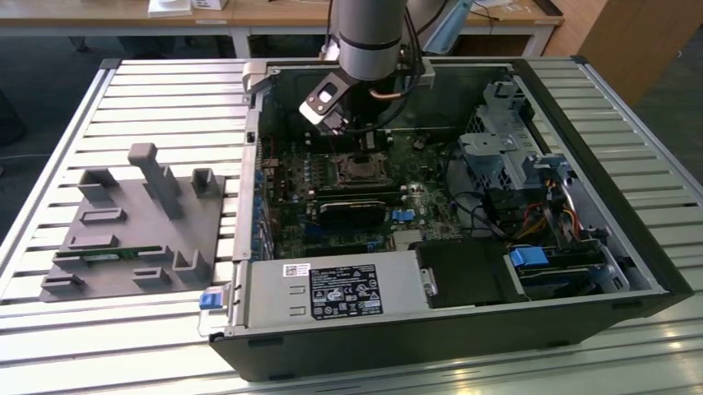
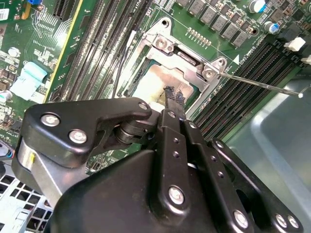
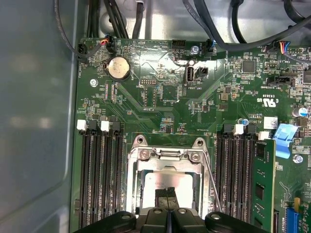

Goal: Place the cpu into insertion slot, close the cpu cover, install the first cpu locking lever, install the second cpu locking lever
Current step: 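Install the first cpu locking lever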

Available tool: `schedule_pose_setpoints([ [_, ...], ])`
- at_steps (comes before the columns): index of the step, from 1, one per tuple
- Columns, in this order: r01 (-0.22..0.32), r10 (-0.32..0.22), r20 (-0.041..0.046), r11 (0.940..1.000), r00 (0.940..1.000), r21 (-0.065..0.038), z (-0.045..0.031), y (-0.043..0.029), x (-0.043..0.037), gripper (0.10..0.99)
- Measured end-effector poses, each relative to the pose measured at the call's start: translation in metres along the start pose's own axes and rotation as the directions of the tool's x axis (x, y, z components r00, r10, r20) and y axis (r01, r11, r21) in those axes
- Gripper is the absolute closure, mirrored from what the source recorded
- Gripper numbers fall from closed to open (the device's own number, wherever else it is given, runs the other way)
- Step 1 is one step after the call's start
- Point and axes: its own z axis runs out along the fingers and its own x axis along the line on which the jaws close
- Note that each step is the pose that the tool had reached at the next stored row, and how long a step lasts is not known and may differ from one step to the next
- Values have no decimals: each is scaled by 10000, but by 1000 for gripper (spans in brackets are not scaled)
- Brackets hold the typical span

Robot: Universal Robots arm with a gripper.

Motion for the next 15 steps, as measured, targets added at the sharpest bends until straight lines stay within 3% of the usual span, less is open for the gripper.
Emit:
schedule_pose_setpoints([
  [15, -2, 2, -2, 10000, 10000, -1, -40, 1, 1, 980],
])
